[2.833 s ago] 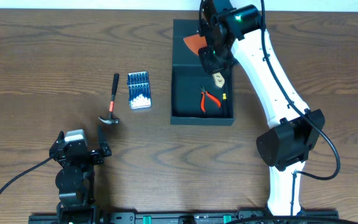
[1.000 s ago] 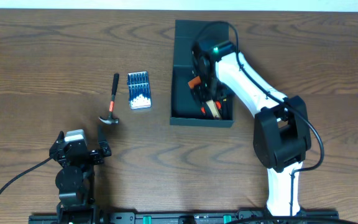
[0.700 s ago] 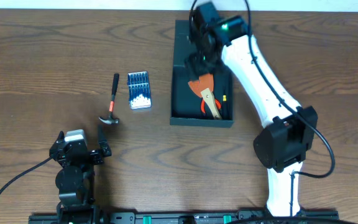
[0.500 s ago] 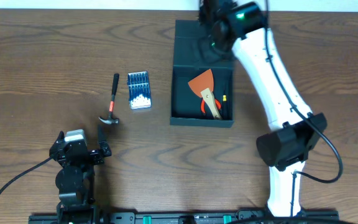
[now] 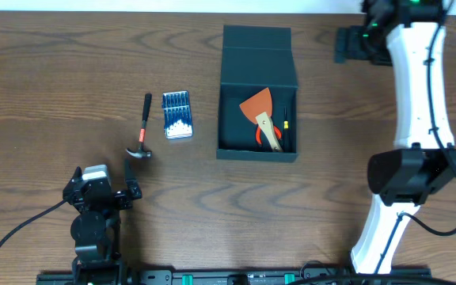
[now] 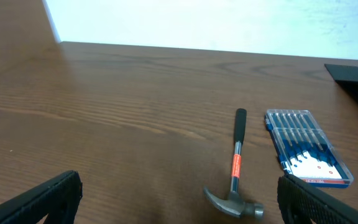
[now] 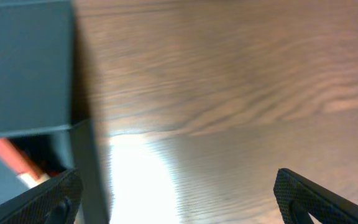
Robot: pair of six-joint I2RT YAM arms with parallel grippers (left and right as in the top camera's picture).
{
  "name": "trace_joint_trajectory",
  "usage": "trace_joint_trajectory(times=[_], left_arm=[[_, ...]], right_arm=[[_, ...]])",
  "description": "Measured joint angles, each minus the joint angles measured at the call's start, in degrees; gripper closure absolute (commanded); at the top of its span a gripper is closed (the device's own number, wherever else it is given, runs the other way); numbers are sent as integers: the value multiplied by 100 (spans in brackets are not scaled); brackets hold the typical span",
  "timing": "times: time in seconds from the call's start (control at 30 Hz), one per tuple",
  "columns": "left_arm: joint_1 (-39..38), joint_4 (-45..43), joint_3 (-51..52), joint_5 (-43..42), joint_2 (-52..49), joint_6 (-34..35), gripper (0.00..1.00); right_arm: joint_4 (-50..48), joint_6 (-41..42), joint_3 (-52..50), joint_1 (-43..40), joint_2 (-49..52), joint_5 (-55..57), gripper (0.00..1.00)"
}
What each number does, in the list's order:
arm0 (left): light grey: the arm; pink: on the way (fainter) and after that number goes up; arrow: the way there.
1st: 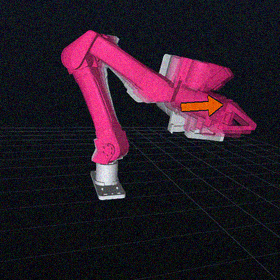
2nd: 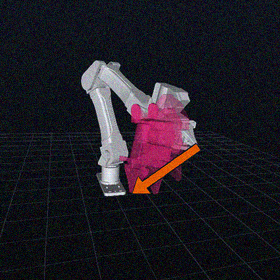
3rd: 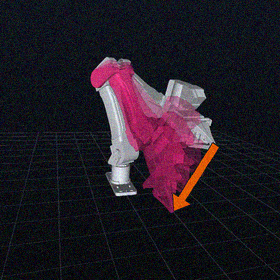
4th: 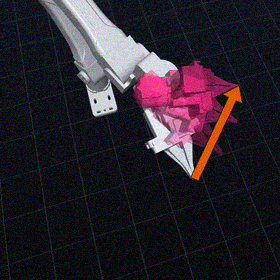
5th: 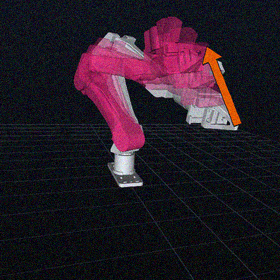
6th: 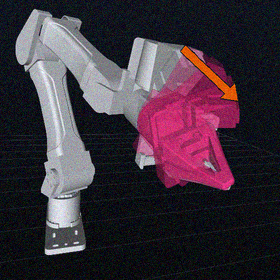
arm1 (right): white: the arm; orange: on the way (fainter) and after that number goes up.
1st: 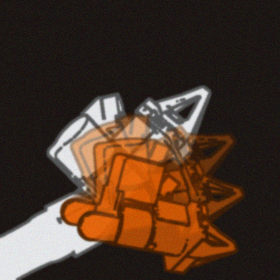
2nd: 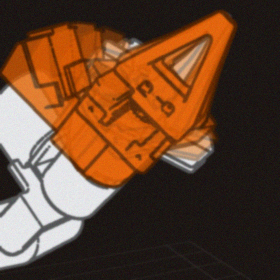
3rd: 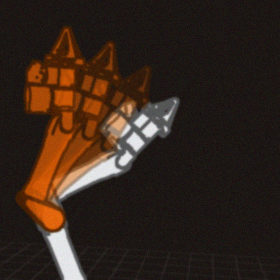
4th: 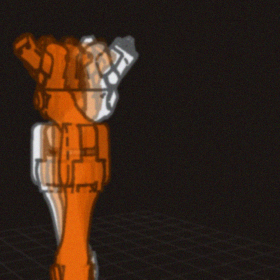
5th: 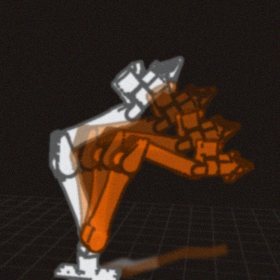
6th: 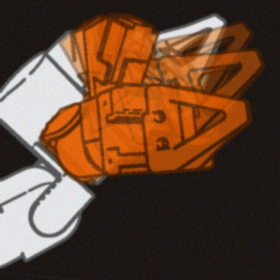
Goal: Pack container
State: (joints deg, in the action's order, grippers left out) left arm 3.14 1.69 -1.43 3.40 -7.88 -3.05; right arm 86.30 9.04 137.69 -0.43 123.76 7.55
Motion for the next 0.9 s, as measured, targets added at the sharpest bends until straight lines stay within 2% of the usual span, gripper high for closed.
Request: trace_joint_trajectory(times=[0.33,0.73,0.9], left_arm=[[0,0,0,0,0,2,2],[0,-17,0,-111,0,52,1],[0,114,-22,-686,0,654,2]], right_arm=[[4,20,0,-831,0,-7,1],[4,20,0,-857,0,26,1],[4,20,0,-857,0,33,1]])
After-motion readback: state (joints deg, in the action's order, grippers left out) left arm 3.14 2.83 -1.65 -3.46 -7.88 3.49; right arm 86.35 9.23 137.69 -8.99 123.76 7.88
